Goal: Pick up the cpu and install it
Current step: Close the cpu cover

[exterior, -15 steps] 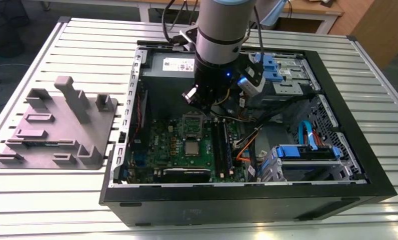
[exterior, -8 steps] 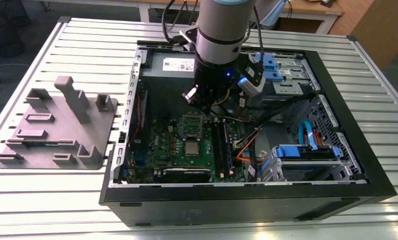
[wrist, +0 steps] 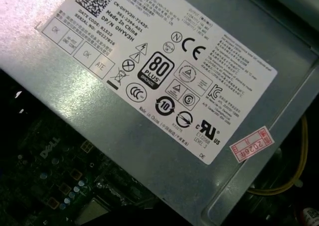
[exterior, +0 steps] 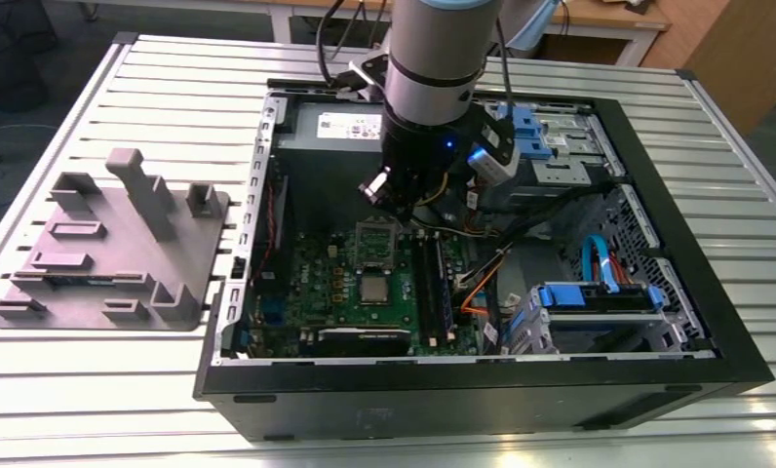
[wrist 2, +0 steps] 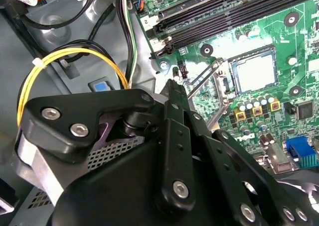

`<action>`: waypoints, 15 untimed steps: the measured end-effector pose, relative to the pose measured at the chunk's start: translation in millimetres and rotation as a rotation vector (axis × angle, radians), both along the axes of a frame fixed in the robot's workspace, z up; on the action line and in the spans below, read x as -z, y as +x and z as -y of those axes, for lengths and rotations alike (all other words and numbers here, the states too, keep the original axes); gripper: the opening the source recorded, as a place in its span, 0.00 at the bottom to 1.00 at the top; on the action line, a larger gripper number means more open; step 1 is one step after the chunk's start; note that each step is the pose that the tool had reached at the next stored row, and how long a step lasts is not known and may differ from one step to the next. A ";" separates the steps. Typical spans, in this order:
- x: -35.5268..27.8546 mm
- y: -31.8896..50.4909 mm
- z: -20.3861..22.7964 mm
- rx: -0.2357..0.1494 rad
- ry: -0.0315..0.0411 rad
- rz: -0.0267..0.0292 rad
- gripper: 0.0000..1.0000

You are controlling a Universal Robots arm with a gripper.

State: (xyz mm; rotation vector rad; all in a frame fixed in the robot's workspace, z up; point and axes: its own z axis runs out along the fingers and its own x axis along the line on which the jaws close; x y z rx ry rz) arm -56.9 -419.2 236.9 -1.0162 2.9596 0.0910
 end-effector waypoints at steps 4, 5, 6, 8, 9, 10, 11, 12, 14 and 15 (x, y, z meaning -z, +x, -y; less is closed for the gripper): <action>0.0 0.2 0.0 -0.008 0.0000 0.0000 0.11; 0.0 0.2 0.1 -0.011 0.0000 0.0000 0.11; 0.0 0.1 0.2 -0.013 0.0000 0.0000 0.11; -0.3 0.1 0.5 -0.018 -0.0001 0.0000 0.11; -0.4 0.1 0.7 -0.021 -0.0001 0.0000 0.11; -0.6 0.1 0.9 -0.022 -0.0001 0.0000 0.11; -0.7 0.1 1.0 -0.024 0.0001 0.0000 0.11; -1.0 0.1 1.2 -0.025 0.0002 0.0000 0.11; -1.5 0.1 1.6 -0.028 0.0004 0.0000 0.11; -1.7 0.1 1.8 -0.029 0.0005 0.0001 0.11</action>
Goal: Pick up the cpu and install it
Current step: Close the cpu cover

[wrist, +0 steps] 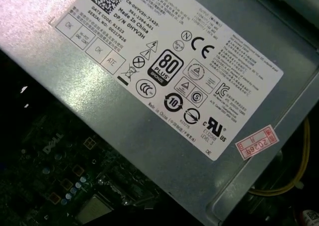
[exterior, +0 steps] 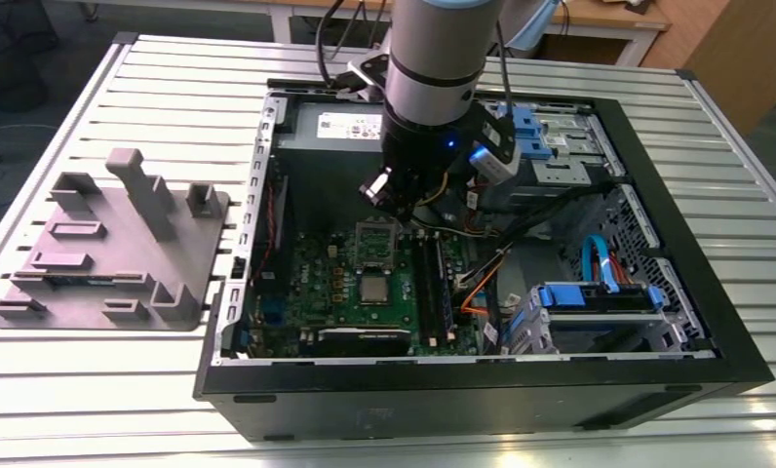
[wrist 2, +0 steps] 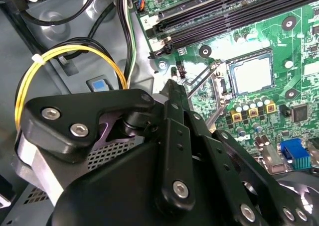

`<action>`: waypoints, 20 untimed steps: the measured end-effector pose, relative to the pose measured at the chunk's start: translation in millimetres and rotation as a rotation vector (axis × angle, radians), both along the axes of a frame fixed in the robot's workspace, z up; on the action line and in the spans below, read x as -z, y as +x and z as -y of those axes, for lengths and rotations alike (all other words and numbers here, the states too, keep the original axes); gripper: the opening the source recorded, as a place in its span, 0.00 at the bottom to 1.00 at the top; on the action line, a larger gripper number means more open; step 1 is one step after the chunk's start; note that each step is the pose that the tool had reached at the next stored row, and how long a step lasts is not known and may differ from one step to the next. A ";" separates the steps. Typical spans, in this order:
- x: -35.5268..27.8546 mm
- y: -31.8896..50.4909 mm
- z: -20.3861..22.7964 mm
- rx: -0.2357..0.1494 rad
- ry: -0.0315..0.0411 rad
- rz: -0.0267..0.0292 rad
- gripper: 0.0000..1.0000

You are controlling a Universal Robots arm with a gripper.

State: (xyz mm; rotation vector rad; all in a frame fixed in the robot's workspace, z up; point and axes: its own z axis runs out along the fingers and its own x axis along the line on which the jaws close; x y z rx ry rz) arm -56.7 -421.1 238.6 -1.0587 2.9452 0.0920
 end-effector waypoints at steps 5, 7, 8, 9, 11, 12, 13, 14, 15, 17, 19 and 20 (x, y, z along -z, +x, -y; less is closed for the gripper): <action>-1.3 0.0 1.2 -0.005 0.0002 0.0000 0.11; -1.3 0.1 2.2 -0.008 0.0003 0.0000 0.11; -1.3 0.0 2.9 -0.010 0.0003 0.0000 0.11; -1.4 0.0 3.5 -0.012 0.0003 0.0000 0.11; -1.9 0.0 4.3 -0.015 0.0004 0.0000 0.11; -2.3 0.0 4.7 -0.017 0.0007 -0.0001 0.11; -2.6 0.0 5.0 -0.018 0.0011 -0.0001 0.11; -3.0 0.0 5.2 -0.019 0.0018 0.0000 0.11; -3.4 0.0 5.4 -0.021 0.0026 0.0001 0.11; -4.2 0.0 5.7 -0.023 0.0038 0.0001 0.11; -5.0 0.0 6.1 -0.025 0.0045 0.0000 0.11; -5.2 0.0 6.3 -0.026 0.0050 0.0000 0.11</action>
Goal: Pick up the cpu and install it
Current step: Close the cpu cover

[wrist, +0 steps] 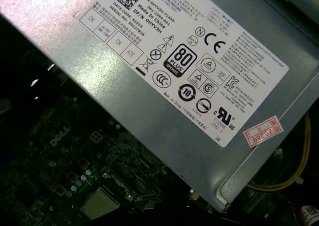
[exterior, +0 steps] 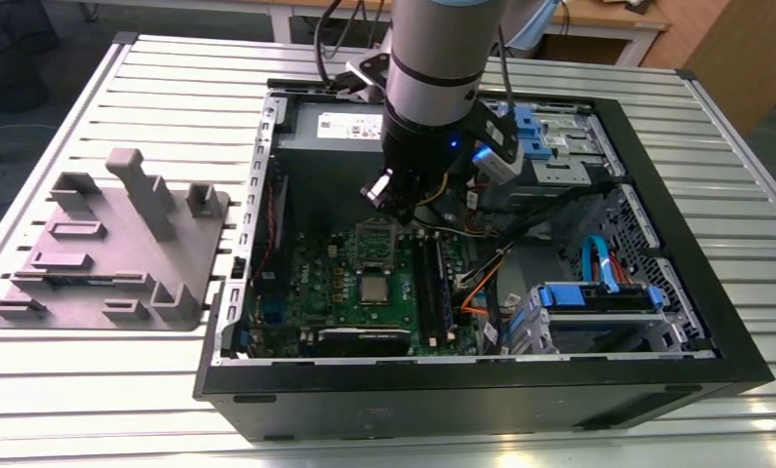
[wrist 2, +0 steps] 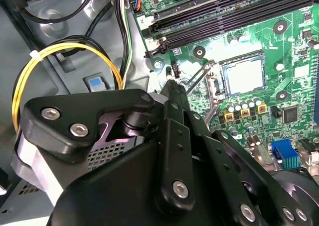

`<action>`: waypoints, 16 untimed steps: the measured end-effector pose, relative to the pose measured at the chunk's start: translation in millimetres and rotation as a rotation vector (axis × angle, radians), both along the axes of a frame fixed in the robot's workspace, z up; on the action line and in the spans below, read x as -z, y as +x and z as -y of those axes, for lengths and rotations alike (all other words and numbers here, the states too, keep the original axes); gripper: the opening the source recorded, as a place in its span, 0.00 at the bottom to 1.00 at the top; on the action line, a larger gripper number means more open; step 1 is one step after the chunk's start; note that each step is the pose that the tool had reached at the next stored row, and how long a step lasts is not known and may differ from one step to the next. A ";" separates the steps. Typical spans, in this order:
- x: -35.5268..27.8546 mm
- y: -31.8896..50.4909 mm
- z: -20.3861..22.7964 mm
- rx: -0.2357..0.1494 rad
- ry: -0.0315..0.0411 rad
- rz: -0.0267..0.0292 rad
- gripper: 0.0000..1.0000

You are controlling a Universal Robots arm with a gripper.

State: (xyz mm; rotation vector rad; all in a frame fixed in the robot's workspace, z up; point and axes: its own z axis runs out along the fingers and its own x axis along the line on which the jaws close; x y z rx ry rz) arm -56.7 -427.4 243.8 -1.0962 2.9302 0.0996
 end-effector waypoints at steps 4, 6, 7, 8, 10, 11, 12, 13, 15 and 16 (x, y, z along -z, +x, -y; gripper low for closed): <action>-0.4 0.0 1.7 -0.005 0.0016 0.0000 0.11; -0.6 0.0 2.6 -0.008 0.0020 0.0000 0.11; -0.6 0.0 3.1 -0.010 0.0021 0.0000 0.11; -0.7 0.0 3.8 -0.012 0.0020 0.0000 0.11; -0.7 0.0 6.0 -0.014 0.0022 0.0000 0.11; -0.7 0.0 7.4 -0.015 0.0022 0.0000 0.11; -0.7 0.0 9.1 -0.015 0.0022 0.0000 0.11; -0.7 0.0 11.0 -0.015 0.0022 0.0000 0.11; -0.7 0.0 15.0 -0.016 0.0022 0.0000 0.11; -0.7 0.0 17.1 -0.016 0.0022 0.0000 0.11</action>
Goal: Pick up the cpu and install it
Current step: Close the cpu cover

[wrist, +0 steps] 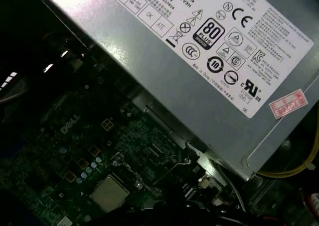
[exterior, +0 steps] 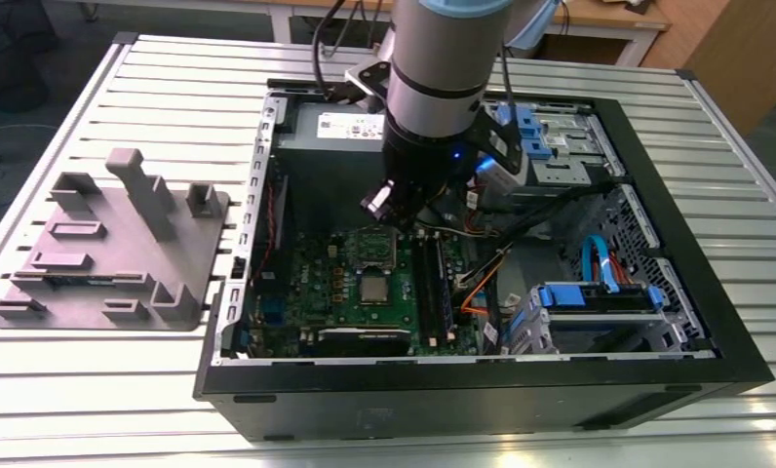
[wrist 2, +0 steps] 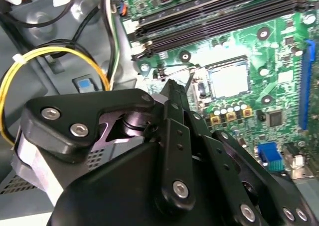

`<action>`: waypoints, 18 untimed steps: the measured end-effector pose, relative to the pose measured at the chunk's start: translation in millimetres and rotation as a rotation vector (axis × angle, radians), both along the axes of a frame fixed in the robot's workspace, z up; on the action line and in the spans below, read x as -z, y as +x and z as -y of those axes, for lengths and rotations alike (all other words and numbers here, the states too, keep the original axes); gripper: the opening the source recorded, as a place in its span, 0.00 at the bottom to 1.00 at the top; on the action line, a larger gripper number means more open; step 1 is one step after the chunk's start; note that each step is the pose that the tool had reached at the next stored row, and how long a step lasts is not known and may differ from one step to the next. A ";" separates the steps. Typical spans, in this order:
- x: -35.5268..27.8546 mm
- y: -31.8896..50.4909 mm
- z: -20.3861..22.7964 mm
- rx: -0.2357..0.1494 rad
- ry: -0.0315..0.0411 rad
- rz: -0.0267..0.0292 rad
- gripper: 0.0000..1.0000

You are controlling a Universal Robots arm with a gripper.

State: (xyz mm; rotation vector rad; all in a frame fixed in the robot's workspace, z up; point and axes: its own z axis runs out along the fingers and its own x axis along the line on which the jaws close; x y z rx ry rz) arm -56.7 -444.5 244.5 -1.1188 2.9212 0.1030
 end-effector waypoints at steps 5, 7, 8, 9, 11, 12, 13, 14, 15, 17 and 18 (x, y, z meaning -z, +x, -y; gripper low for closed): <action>0.0 0.0 10.7 0.000 -0.0001 0.0000 0.11; 0.0 0.0 14.8 -0.001 -0.0001 0.0000 0.11; 0.0 0.0 17.1 -0.001 0.0000 0.0000 0.11; 0.0 0.0 19.1 -0.001 -0.0001 0.0000 0.11; 0.0 0.0 23.2 -0.001 -0.0001 0.0000 0.11; 0.0 0.0 25.2 -0.001 0.0000 0.0000 0.11; 0.0 0.0 27.2 -0.002 0.0000 0.0000 0.11; 0.0 0.0 29.1 -0.002 -0.0001 0.0000 0.11; 0.0 0.0 30.9 -0.002 0.0000 0.0000 0.11; 0.0 0.0 34.1 -0.003 0.0000 0.0000 0.11; 0.0 0.0 35.3 -0.003 0.0000 0.0001 0.11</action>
